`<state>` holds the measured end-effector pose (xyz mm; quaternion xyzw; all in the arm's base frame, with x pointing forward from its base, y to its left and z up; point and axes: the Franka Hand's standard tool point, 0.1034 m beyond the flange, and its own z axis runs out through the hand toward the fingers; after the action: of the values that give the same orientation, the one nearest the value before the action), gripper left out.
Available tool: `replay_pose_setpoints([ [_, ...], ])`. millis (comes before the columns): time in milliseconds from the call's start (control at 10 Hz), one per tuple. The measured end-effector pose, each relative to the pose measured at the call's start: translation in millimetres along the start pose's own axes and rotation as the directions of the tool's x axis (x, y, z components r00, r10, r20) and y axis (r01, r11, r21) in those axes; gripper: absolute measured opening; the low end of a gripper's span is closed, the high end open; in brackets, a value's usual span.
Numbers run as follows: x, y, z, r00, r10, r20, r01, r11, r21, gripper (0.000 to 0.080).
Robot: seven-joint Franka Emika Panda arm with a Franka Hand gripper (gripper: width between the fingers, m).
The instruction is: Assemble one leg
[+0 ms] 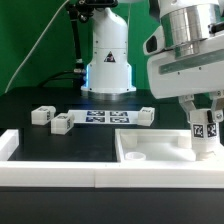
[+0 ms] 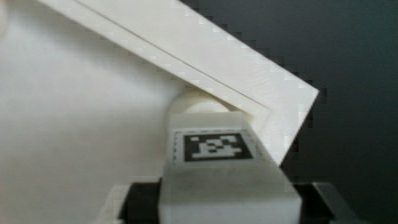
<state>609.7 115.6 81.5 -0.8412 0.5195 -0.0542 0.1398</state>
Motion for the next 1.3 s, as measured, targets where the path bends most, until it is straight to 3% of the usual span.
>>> replay_pose_setpoints([
  [300, -0.2, -0.2, 0.0, 0.971, 0.240, 0.022, -0.240, 0.971, 0.004, 0.0294],
  [500, -2.7, -0.4, 0.4, 0.968, 0.248, 0.029, -0.248, 0.969, 0.005, 0.0295],
  [600, -2.0, -0.1, 0.6, 0.980, 0.197, 0.029, -0.198, 0.980, 0.006, 0.0295],
  [700, 2.2, 0.8, 1.0, 0.992, 0.126, 0.028, -0.126, 0.992, 0.007, 0.0512],
  [800, 4.6, 1.4, 2.0, 0.999, -0.001, 0.033, 0.001, 1.000, 0.003, 0.0512],
  [900, 6.4, 1.0, 3.1, 0.992, -0.116, 0.042, 0.116, 0.993, 0.000, 0.0620],
  [1100, 5.5, 3.2, 4.5, 0.941, -0.334, 0.053, 0.334, 0.942, -0.006, 0.0640],
  [1300, -4.7, 5.9, 5.6, 0.837, -0.540, 0.083, 0.544, 0.838, -0.040, 0.0648],
])
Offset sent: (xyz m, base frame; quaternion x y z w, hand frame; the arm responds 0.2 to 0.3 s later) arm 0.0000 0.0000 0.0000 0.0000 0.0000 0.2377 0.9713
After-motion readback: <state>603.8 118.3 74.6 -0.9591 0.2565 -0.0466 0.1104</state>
